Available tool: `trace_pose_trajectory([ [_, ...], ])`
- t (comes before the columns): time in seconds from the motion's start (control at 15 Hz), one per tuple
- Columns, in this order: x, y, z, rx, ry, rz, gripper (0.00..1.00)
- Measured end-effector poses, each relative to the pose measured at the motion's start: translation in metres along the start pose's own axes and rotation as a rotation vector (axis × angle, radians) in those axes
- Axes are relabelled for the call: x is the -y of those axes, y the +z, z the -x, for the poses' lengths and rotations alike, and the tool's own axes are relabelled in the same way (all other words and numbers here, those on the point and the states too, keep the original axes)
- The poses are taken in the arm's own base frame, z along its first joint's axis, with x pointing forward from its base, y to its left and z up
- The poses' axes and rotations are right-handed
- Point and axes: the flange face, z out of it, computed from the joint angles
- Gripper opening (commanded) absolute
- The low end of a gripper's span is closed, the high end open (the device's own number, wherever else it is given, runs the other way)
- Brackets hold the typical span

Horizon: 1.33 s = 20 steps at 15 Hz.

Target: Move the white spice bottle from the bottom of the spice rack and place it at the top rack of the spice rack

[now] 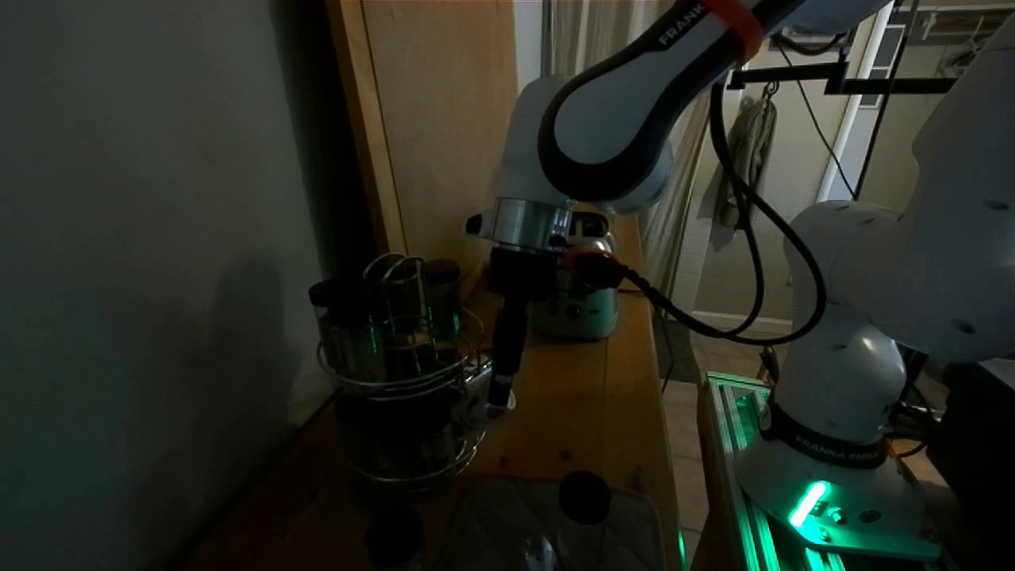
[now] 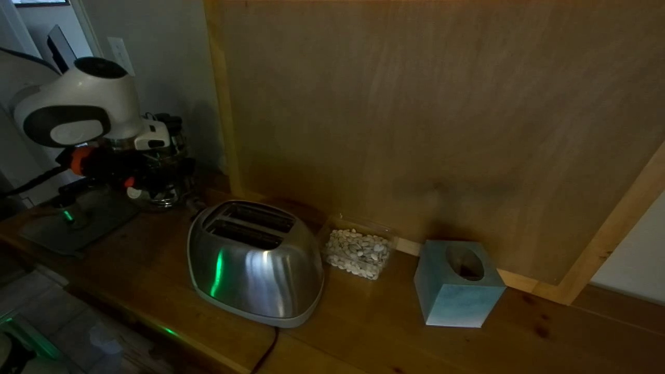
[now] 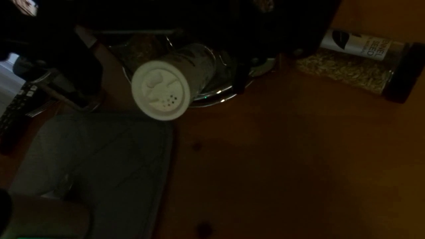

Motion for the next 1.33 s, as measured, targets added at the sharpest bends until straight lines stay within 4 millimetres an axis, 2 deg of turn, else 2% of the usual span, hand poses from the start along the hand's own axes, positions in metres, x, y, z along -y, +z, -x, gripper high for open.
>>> trace_pose_trajectory([
  [0.07,0.0,0.002,-0.001,-0.005,0.003,0.001,1.0],
  [0.13,0.001,0.005,-0.002,-0.01,0.007,0.0,0.84],
  [0.2,0.002,0.007,-0.002,-0.014,0.012,-0.001,0.74],
  [0.4,0.004,0.012,-0.003,-0.024,0.022,-0.004,0.5],
  [0.47,0.004,0.013,-0.004,-0.027,0.024,-0.004,0.84],
  [0.6,0.003,0.015,-0.004,-0.027,0.027,-0.002,0.91],
  [0.73,0.003,0.016,-0.004,-0.025,0.028,-0.001,0.49],
  [0.8,0.003,0.016,-0.004,-0.025,0.029,-0.001,0.49],
  [1.07,0.002,0.016,-0.005,-0.032,0.029,0.004,0.21],
  [1.33,0.001,0.016,-0.004,-0.032,0.031,0.004,0.2],
])
